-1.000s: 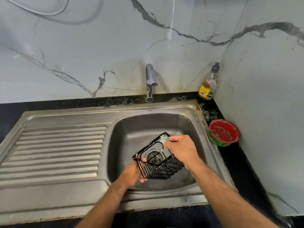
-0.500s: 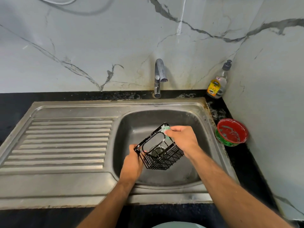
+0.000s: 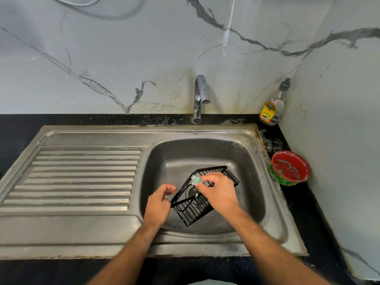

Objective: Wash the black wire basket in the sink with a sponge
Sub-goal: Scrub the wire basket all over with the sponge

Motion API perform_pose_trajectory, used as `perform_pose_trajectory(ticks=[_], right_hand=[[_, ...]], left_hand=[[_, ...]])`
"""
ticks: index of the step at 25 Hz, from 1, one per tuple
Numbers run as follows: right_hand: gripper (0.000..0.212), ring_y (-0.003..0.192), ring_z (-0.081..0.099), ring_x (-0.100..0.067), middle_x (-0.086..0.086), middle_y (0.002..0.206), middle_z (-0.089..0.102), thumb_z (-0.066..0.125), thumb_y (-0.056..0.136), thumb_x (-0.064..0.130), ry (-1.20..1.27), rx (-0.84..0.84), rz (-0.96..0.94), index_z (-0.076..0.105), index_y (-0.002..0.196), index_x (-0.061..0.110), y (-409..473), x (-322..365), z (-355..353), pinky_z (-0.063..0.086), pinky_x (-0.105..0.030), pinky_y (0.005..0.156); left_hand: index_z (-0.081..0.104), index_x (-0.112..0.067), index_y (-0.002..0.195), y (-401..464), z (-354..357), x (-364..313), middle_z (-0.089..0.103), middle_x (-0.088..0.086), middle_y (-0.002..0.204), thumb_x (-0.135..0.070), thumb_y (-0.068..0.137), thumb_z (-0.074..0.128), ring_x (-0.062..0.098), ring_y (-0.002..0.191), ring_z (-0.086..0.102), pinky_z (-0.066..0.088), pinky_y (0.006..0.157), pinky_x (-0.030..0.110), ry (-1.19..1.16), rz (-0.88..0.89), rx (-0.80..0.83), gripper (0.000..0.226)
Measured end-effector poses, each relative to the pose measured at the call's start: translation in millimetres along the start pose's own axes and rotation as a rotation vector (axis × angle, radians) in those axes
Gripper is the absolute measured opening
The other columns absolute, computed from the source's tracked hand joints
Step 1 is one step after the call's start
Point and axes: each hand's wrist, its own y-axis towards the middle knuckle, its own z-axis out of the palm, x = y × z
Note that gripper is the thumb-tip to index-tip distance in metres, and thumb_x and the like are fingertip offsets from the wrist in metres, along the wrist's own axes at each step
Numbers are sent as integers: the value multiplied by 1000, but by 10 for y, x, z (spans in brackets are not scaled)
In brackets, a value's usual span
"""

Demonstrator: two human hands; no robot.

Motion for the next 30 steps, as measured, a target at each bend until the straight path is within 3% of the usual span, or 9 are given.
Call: perform_pose_trajectory(ticks=[3, 6, 8, 13, 16, 19, 21, 25, 30], right_hand=[[11, 96, 59, -5, 12, 117, 60, 74, 87, 31, -36, 45, -43, 77, 98, 33, -54, 60, 151, 50, -18, 87], [15, 75, 56, 1, 9, 118, 56, 70, 92, 26, -121, 104, -121, 77, 104, 28, -112, 173, 318, 41, 0, 63], [15, 76, 53, 3, 9, 115, 54, 68, 93, 26, -147, 110, -140, 76, 105, 28, -103, 225, 382, 42, -1, 63], [8, 81, 55, 3, 16, 101, 57, 71, 91, 28, -143, 167, -174, 78, 92, 28, -96, 283, 508, 42, -9, 72], [11, 75, 64, -6, 11, 84, 71, 73, 89, 30, 45, 49, -100, 78, 83, 22, -60, 242, 405, 49, -19, 66], [17, 80, 63, 11, 22, 90, 72, 74, 87, 27, 81, -10, -7, 76, 104, 32, -21, 204, 238, 47, -7, 74], [22, 83, 62, 12, 21, 94, 71, 73, 88, 26, 11, 23, -14, 71, 109, 34, -6, 199, 210, 50, -10, 78], [13, 78, 62, 7, 17, 89, 69, 67, 90, 26, -137, 56, -58, 68, 102, 32, 48, 255, 265, 51, -11, 68], [4, 71, 61, 5, 16, 80, 68, 74, 83, 31, -139, 109, -37, 73, 86, 31, 33, 294, 267, 44, -7, 64]], left_hand=[[67, -33, 105, -57, -144, -30, 71, -15, 107, 7, 98, 47, -7, 105, 62, 43, 96, 9, 10, 141, 100, 46], [68, -28, 117, -51, -224, -35, 73, -16, 110, -24, 105, 45, -1, 108, 64, 45, 95, 15, 32, 237, 140, 26], [68, -28, 116, -38, -263, -1, 74, -14, 105, -35, 105, 39, 7, 108, 66, 47, 96, 22, 4, 240, 152, 32], [51, -34, 94, -19, -336, 97, 72, -12, 82, -30, 110, 38, 12, 75, 68, 55, 77, 40, 224, 188, 208, 21], [44, -29, 90, 15, -333, 45, 72, -8, 74, -30, 110, 37, 12, 63, 65, 55, 68, 39, 268, 140, 192, 21], [41, -26, 95, 35, -353, 33, 71, -6, 73, -32, 110, 31, 11, 66, 67, 55, 71, 35, 327, 137, 226, 19], [37, -26, 97, 53, -392, 60, 70, -2, 73, -37, 107, 28, 16, 66, 68, 57, 71, 42, 394, 153, 253, 18], [32, -27, 100, 34, -411, 65, 68, 4, 75, -36, 106, 30, 27, 65, 67, 57, 66, 50, 494, 135, 221, 12], [34, -20, 107, -15, -368, -1, 67, 9, 83, -30, 109, 32, 34, 75, 62, 46, 63, 41, 614, 155, 195, 11]])
